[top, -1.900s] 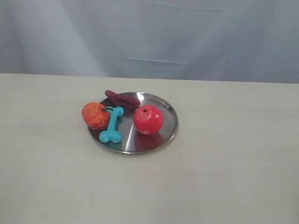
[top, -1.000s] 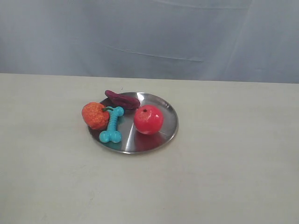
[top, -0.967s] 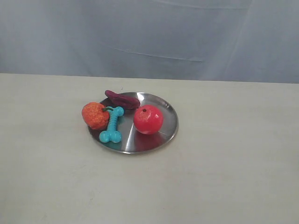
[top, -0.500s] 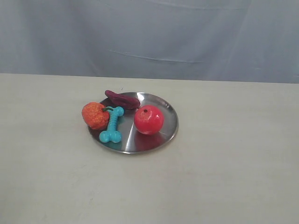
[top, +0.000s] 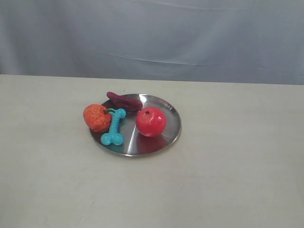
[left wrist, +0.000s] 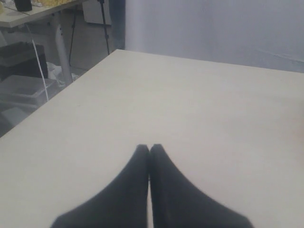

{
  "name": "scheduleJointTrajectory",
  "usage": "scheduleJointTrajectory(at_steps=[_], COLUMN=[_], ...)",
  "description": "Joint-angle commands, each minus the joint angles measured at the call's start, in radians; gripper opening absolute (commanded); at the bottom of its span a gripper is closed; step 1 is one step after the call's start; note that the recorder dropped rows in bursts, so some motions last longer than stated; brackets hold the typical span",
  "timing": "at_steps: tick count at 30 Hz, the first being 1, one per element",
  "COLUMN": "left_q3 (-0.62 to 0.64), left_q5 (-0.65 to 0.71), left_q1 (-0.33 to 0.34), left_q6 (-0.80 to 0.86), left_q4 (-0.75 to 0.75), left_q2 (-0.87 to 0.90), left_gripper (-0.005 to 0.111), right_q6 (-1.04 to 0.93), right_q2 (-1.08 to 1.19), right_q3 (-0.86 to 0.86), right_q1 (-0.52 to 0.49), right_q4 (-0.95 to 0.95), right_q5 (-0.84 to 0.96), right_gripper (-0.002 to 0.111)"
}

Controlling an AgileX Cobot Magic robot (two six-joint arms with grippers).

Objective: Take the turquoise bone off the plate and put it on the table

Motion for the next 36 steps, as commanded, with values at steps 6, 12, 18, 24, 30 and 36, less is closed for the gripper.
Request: scheduleJointTrajectory(at_steps=[6,12,18,24,30,36], left_q3=[0.003,0.003,0.003,0.003,0.003,0.003], left_q5=[-0.005,-0.005,-0.005,-0.005,-0.005,-0.005], left_q1=[0.002,0.002,0.002,0.002,0.002,0.002], left_q6=[-0.004,-0.004,-0.004,-0.004,-0.004,-0.004], left_q4=[-0.001,-0.001,-0.001,-0.001,-0.001,-0.001], left_q2=[-0.001,-0.001,-0.001,-0.001,-0.001,-0.001], left_gripper=[0.000,0.000,0.000,0.000,0.000,0.000], right_q6=[-0.309,-0.425,-0.518,-0.612,-0.471,-0.353], right_q2=[0.439,0.615,0.829,1.002,1.126,1.245], right_q3=[-0.367,-0.435,-0.435,-0.508,-0.738,-0.944], right_q1=[0.088,0.088,0.090,0.150,0.258,0.262], right_q4=[0.092,0.195,0.372,0.474,0.476,0.449], right_q5=[0.470,0.592,0.486,0.470,0.494,0.609], right_gripper=[0.000,0.000,0.000,0.000,0.041,0.050])
